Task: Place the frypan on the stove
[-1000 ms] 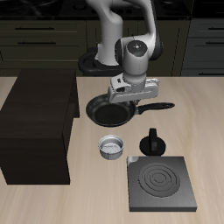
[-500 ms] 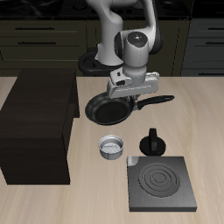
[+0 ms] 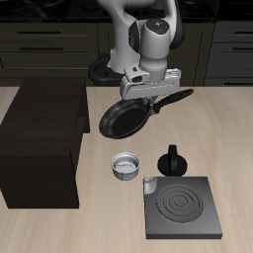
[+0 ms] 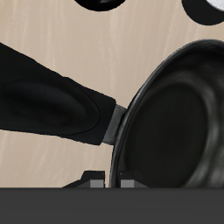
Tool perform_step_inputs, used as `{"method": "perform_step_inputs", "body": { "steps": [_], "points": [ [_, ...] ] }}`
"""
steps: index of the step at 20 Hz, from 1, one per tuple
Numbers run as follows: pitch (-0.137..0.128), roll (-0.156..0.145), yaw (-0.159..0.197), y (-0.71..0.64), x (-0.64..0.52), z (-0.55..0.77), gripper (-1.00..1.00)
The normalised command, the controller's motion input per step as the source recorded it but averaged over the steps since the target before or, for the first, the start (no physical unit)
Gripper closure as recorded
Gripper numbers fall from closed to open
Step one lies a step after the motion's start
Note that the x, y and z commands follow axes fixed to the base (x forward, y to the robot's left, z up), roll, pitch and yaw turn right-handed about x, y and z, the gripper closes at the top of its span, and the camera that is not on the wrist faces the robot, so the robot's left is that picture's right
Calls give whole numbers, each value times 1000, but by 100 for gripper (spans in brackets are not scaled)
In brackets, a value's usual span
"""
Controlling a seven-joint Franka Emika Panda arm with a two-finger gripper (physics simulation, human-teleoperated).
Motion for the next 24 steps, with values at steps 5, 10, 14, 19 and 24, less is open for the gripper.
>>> {"method": "perform_step_inputs", "body": {
  "steps": [5,10,14,19,24],
  "points": [
    [-42,-50,-11,-124,156,382,100],
    [-48,-48,1,-117,113,374,100],
    [-35,-21,7,-63,34,258,100],
    [-43,-17,9,-30,-4,348,100],
    [-20,-8,-12,-41,0,237,100]
  ]
}}
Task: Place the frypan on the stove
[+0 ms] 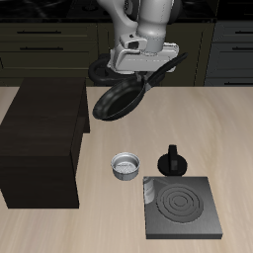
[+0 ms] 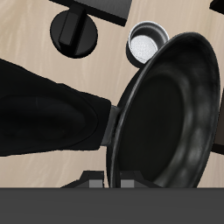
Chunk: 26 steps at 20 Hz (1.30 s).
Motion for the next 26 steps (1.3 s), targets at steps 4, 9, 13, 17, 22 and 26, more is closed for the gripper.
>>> {"method": "perform_step_inputs", "body": {
  "steps": [4,9,13,17,22,26],
  "points": [
    [20,13,-15,-20,-10,-10,100],
    [21,21,-27,23,171,-11,100],
    [4,31,-39,91,217,14,100],
    [1,-3,-24,91,395,53,100],
    [10,10,-11,87,410,74,100],
    [7,3,-10,124,531,110,100]
  ]
}}
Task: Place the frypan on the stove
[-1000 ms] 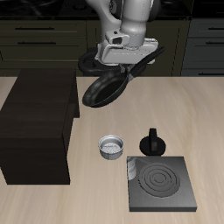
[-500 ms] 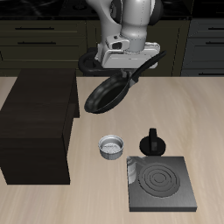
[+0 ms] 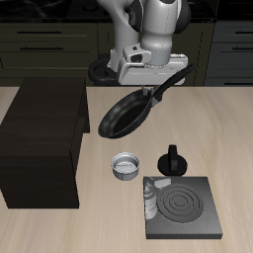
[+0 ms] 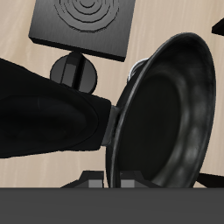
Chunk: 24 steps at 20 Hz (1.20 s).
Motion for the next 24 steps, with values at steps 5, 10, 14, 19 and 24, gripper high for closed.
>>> {"method": "perform_step_inputs", "body": {
  "steps": [5,10,14,19,24],
  "points": [
    [-39,-7,33,159,531,190,100],
    [9,-33,-20,19,444,139,100],
    [-17,-50,20,37,429,161,100],
    [-22,-37,15,85,430,149,100],
    [-20,-37,13,118,435,82,100]
  ]
}}
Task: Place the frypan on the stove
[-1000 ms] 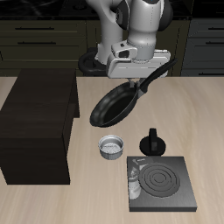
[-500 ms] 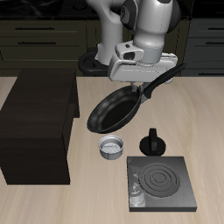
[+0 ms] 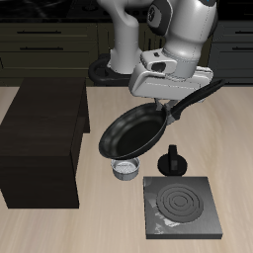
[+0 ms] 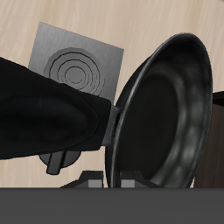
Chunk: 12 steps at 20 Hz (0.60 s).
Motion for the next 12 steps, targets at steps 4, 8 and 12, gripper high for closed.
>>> {"method": "perform_step_inputs", "body": {
  "steps": [4,8,12],
  "points": [
    [0,-30,-12,224,463,77,100],
    [5,-17,-15,161,271,55,100],
    [-11,-47,6,187,504,68,100]
  ]
}}
